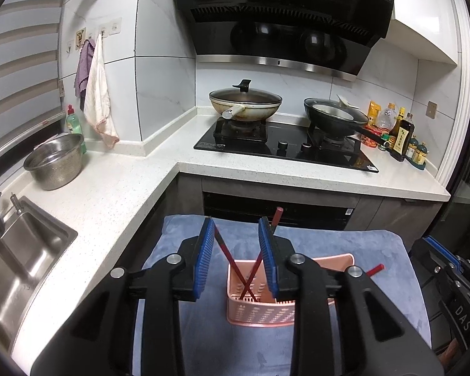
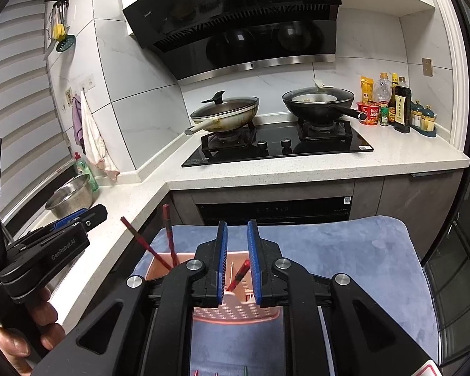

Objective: Organize utensils
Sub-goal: 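Open the left tool releasing the dark red chopstick while the right tool releases the red chopstick, then move both open tools back over the remaining chopsticks on the mat, then grasp a dark red chopstick with the left tool while the right tool grasps a green chopstick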

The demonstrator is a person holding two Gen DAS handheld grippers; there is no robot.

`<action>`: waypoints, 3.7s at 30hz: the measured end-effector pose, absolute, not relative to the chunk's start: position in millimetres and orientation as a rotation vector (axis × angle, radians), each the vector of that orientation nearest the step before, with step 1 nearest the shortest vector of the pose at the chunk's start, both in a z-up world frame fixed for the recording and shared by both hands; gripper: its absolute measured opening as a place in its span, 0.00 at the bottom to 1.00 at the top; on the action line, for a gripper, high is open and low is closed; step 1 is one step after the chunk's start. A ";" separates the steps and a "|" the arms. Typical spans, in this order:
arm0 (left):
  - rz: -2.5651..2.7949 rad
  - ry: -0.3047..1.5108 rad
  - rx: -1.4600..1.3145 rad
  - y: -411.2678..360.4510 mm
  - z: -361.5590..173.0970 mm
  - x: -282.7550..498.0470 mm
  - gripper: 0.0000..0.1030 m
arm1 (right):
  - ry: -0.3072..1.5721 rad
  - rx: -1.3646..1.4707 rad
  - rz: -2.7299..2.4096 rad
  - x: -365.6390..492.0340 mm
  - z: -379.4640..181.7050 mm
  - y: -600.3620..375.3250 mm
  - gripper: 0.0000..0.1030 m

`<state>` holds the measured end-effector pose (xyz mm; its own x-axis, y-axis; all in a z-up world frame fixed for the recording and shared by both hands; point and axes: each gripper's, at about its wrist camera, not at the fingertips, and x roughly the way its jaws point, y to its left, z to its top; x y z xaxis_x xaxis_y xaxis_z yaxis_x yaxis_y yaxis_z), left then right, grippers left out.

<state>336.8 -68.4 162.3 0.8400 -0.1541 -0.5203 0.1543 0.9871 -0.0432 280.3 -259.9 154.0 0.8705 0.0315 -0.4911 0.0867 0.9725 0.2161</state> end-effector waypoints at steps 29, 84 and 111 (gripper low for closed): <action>-0.161 0.744 0.038 -31.5 69.3 199.3 0.47 | 0.690 0.137 -0.093 109.7 66.5 -229.3 0.23; -0.203 1.043 0.131 -16.3 -76.8 87.8 0.62 | 0.984 0.169 -0.089 55.9 -85.6 -204.6 0.07; -0.226 1.030 0.137 -25.8 -90.3 85.9 0.55 | 0.986 0.191 -0.088 54.6 -86.9 -207.2 0.08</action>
